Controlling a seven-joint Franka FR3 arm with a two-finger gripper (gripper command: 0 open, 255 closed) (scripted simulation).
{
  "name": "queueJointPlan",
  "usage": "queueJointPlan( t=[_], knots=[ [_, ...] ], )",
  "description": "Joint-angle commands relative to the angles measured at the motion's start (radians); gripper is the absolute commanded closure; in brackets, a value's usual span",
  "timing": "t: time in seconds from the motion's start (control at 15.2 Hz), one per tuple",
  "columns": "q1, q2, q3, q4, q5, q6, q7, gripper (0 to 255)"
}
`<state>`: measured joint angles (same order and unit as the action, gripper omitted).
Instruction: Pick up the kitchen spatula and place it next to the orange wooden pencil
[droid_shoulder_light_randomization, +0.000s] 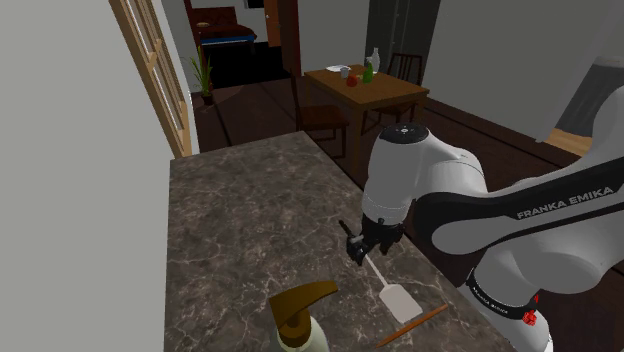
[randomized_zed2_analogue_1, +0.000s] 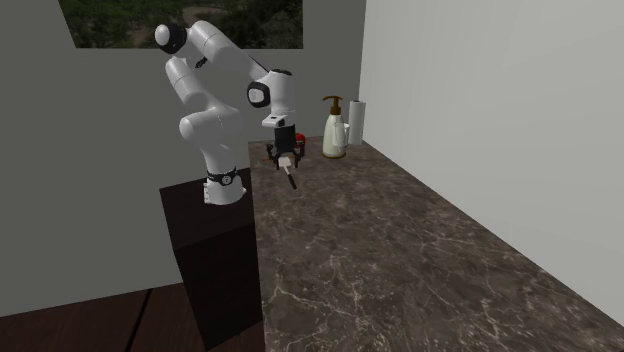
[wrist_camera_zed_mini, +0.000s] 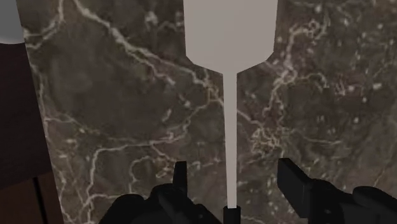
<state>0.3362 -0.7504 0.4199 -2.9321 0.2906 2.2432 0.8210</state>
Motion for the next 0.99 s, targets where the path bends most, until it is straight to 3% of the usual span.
queueJointPlan(
  t=[0.0,0.2,0.46,0.92],
  knots=[
    [0.000,0.000,0.000,0.000,0.000,0.000,0.000,0],
    [0.000,0.000,0.000,0.000,0.000,0.000,0.000,0],
    [-0.001,-0.094,-0.038,0.082,-0.030,-0.175,0.002,0],
    [-0.001,-0.094,-0.039,0.082,-0.030,-0.175,0.002,0]
  ],
)
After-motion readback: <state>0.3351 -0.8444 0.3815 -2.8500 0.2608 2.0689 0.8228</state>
